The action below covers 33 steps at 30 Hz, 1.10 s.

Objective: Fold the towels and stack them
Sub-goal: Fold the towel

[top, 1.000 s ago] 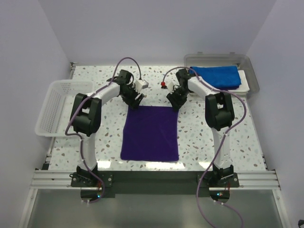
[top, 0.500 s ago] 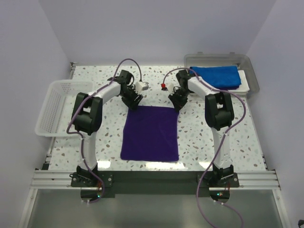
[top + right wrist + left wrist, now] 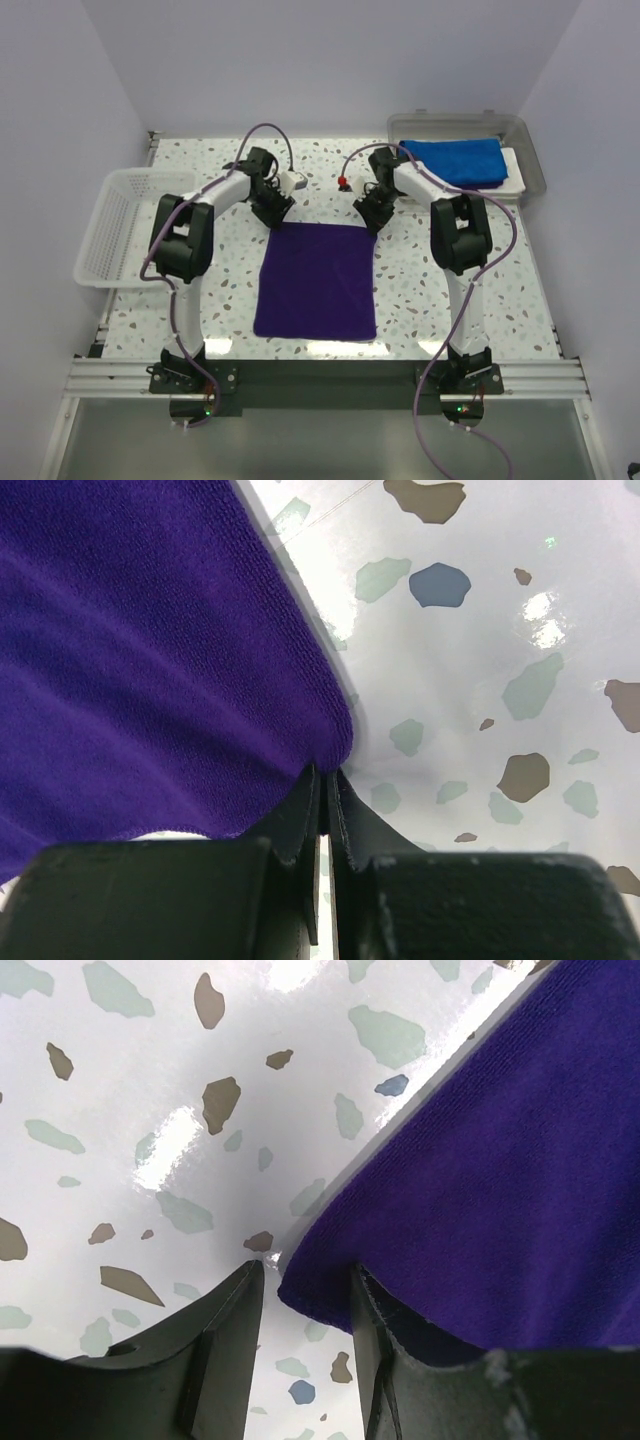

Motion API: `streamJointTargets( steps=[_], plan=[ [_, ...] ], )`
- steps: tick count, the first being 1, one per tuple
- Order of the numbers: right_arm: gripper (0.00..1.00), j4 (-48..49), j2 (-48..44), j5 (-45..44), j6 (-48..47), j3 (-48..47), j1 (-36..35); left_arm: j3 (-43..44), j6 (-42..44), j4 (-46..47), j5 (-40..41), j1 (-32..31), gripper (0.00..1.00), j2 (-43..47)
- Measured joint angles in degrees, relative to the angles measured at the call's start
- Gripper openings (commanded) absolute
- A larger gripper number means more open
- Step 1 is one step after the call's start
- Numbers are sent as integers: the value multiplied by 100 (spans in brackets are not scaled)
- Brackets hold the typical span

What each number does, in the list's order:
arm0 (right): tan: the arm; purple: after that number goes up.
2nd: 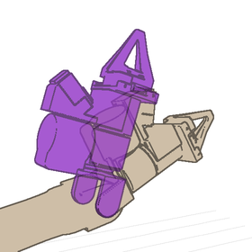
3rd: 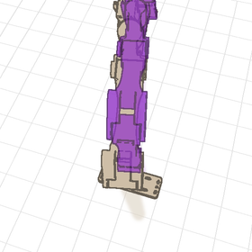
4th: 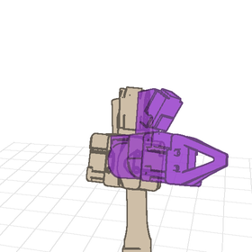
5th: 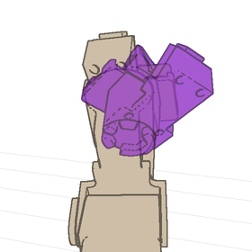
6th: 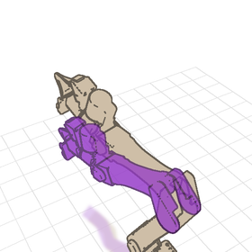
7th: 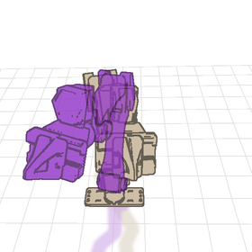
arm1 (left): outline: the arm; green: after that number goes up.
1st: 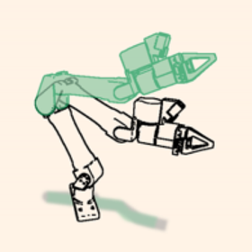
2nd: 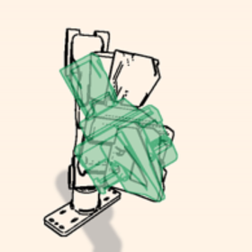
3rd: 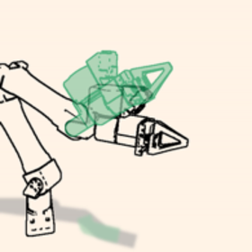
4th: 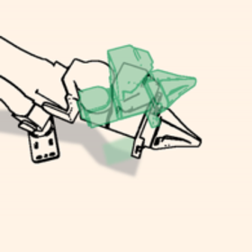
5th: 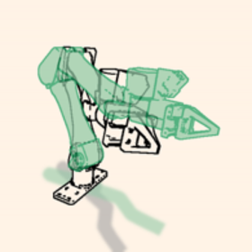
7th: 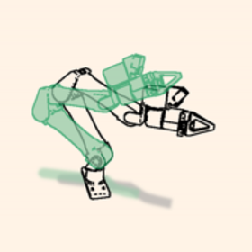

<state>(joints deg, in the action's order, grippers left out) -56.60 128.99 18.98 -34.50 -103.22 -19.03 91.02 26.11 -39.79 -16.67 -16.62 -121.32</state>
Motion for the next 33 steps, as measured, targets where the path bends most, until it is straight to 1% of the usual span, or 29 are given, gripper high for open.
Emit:
streamJointTargets(
  steps=[4,8,11,12,14,15,21,25,29,33],
  plan=[
    [0,0,0,-9,0,0,-7,17,-15,2,-13,0,46,-33],
    [0,0,0,-50,0,0,-22,85,-44,-9,-31,0,45,-85],
    [0,0,0,-87,0,-2,-37,131,-61,-11,-35,0,33,-122],
    [0,0,0,-107,0,-4,-48,146,-59,0,-39,2,25,-142],
    [0,-4,0,-151,0,-9,-63,184,-59,20,-46,13,14,-175],
    [0,-11,0,-155,0,-17,-68,190,-61,28,-44,15,0,-181],
    [0,-66,24,-273,15,-186,-96,212,-57,44,-52,48,0,-190],
    [0,55,98,-605,142,-697,-131,210,-63,155,-46,76,0,-181],
    [0,385,109,-997,289,-1244,-136,155,-155,577,168,133,0,-127],
    [0,852,39,-1274,391,-1335,-133,-273,-352,1261,557,199,0,258]
  ],
)
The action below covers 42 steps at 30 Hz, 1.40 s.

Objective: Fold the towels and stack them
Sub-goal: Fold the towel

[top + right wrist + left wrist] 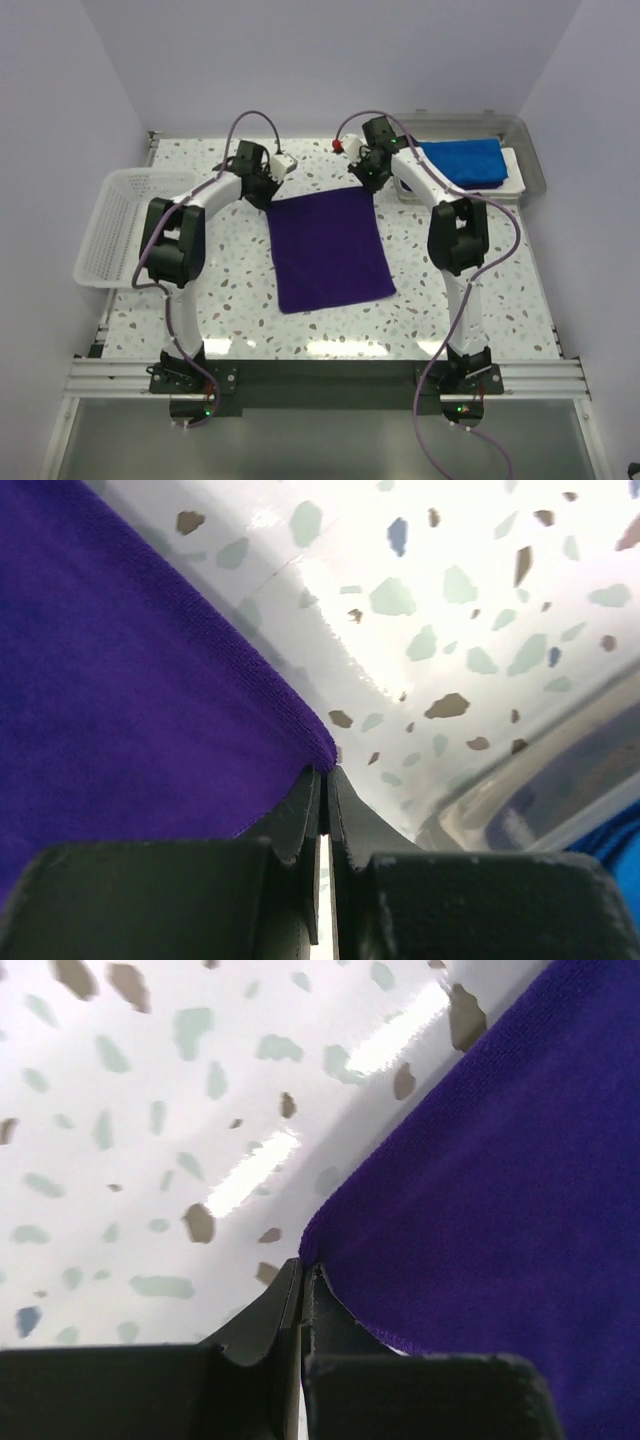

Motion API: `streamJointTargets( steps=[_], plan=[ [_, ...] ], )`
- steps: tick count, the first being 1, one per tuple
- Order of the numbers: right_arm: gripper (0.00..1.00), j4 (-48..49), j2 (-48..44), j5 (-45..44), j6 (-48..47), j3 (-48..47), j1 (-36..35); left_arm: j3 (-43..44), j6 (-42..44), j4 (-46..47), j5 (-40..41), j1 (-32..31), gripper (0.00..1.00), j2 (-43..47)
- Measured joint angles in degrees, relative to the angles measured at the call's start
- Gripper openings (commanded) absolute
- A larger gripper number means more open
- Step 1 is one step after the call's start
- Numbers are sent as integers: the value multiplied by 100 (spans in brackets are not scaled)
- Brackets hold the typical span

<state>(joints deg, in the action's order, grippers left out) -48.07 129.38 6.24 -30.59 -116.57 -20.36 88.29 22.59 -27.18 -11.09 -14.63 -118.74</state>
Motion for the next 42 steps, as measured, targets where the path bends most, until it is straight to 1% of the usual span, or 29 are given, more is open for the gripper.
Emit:
streamJointTargets(
  steps=[3,8,14,22,25,27,29,34,37,42],
  plan=[
    [0,153,-59,-175,20,20,-24,-243,-133,380,234,22,0,363],
    [0,487,-378,-442,42,332,-57,-621,-275,1045,409,26,0,1043],
    [0,789,-597,-706,59,345,-70,-782,-382,1499,442,26,0,1340],
    [0,957,-621,-879,9,291,-138,-802,-407,1628,614,26,0,1427],
    [0,1051,-835,-872,11,420,-144,-791,-481,1563,651,24,0,1639],
    [0,1152,-1263,-828,17,776,-144,-901,-531,1580,699,-2,0,2046],
    [0,1189,-1788,-798,20,1106,-153,-1102,-557,1637,822,-101,0,2673],
    [0,1261,-3617,-809,59,2159,-339,-1875,-625,1805,1366,-732,0,4527],
    [0,1143,-4634,-713,101,2747,-485,-2310,-787,1746,1578,-1047,0,5543],
    [0,841,-5882,-256,232,3370,-605,-2750,-1137,1357,1622,-1176,0,6808]
  ],
)
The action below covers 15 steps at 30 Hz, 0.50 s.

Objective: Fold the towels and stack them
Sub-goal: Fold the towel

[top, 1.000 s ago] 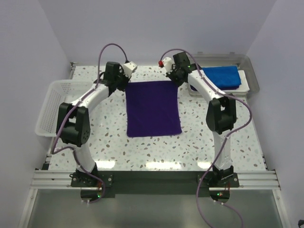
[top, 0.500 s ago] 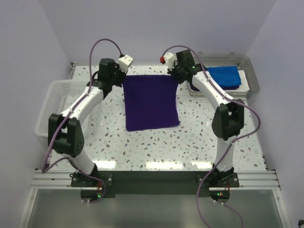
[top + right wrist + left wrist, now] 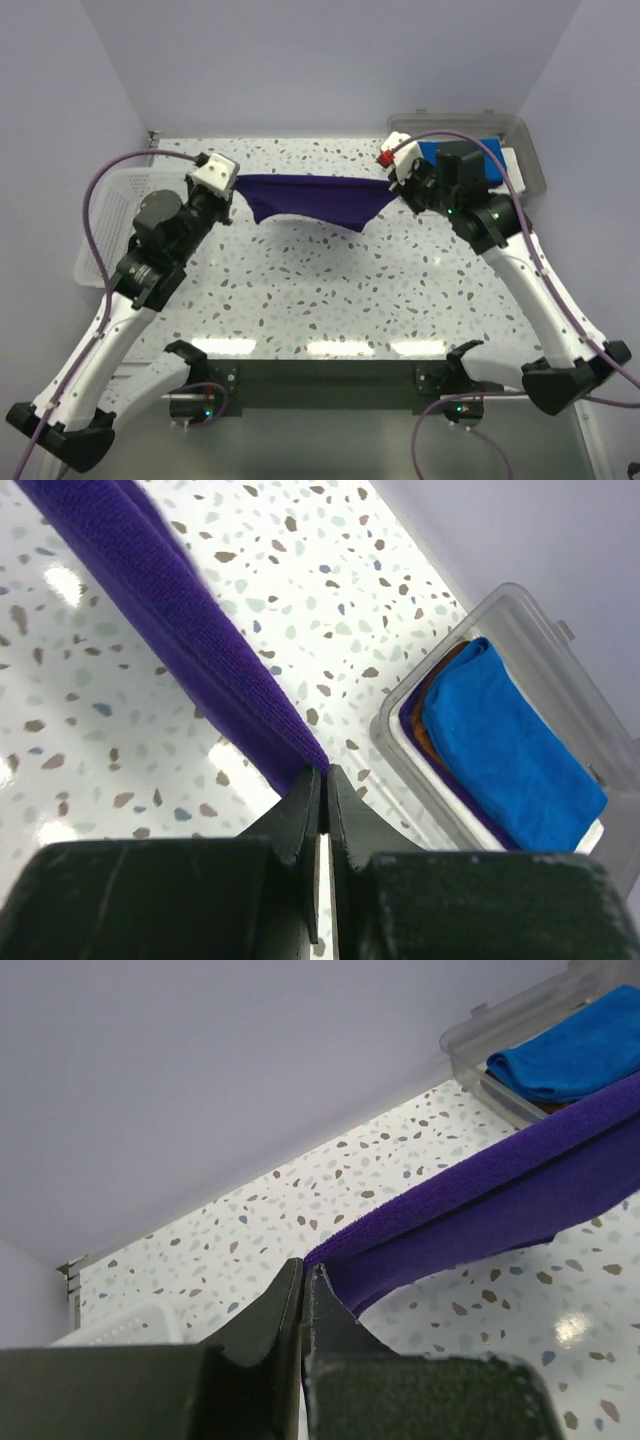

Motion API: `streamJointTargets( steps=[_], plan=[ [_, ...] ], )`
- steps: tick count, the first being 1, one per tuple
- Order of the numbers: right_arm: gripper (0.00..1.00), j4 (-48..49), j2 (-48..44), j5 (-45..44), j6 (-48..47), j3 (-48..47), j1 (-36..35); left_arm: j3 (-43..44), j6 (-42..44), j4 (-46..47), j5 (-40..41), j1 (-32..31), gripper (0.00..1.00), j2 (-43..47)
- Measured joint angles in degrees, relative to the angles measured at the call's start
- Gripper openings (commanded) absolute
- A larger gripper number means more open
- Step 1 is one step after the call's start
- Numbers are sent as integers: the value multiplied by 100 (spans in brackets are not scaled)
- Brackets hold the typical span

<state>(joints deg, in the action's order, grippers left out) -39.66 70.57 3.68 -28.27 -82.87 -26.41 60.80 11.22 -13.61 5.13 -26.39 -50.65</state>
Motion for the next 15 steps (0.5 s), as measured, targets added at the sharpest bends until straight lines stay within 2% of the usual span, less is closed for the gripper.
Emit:
streamJointTargets(
  steps=[4,7,11,15],
  plan=[
    [0,-291,-632,343,131,131,-28,7,-282,-328,-144,-7,0,529],
    [0,-400,-831,450,166,118,-28,258,-433,-616,-219,-7,0,417],
    [0,-459,-450,365,160,-33,-20,516,-570,-706,-98,-4,0,-284],
    [0,-332,647,13,48,-319,-4,647,-629,-601,264,37,0,-1493]
  ],
)
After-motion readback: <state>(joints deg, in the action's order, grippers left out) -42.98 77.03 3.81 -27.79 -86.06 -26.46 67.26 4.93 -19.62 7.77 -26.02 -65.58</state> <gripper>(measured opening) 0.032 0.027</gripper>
